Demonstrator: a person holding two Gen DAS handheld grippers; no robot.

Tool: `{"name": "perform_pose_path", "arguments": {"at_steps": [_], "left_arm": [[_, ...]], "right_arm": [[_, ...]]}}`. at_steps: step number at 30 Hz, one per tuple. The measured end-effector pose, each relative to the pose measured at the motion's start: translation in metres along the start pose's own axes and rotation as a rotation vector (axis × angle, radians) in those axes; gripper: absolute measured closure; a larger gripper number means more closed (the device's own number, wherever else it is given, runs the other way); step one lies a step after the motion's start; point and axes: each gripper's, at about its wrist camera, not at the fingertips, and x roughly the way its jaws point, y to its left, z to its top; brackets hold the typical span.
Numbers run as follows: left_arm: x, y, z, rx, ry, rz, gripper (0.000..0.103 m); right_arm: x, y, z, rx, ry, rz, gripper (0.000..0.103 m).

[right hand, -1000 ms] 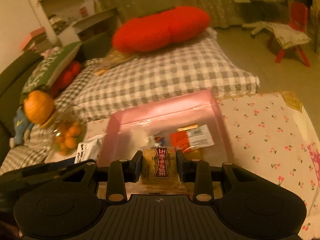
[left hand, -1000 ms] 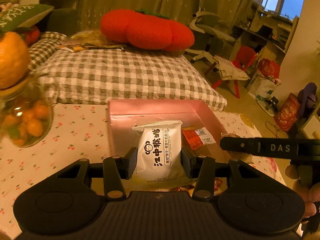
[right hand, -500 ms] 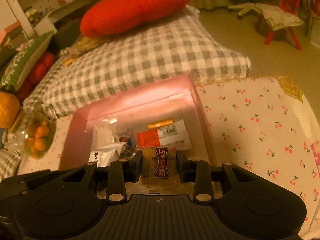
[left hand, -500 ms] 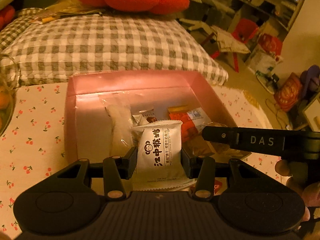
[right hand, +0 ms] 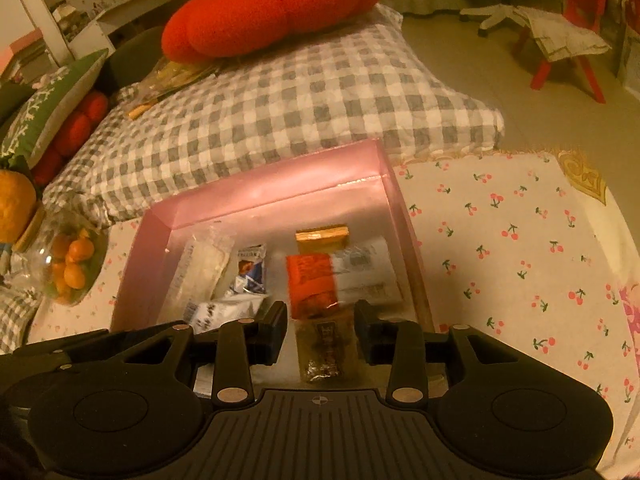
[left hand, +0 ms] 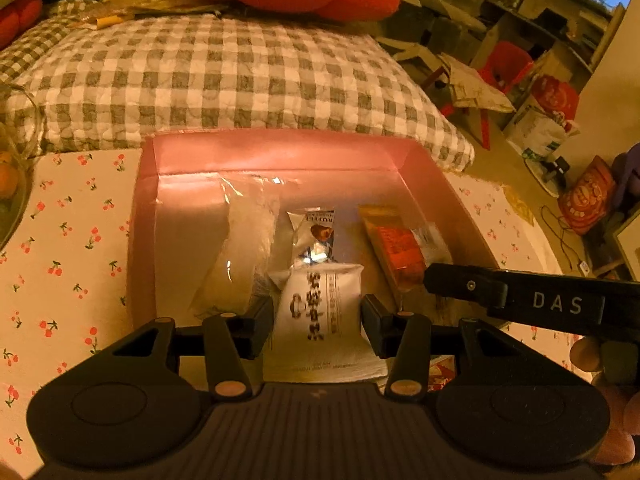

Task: Organize snacks
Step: 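Open both tools to release the two packets in the box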

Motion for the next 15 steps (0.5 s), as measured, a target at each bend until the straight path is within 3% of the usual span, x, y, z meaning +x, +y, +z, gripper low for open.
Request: {"name": "perform_pose_path", "arguments": {"at_steps": [2,6,15], "left_arm": [[-0.004,0.001,0.0,-0.002,-0.011,0.0,0.054],[-0.012,0.005,0.0,-0.021,-0.025,0.011,0.041],[-0.036,0.002,-0.004,-0.03,-0.072,0.022,0.019]], "right_arm": [[-0.002,0.0,0.001,0.009,0.004,0.009,0.065],[-0.01,0.004,0.002,0.013,-0.01,0.017,0.045],[-0.031,0.014,0.002,-0.015,-0.035,0.018,0.031]]}}
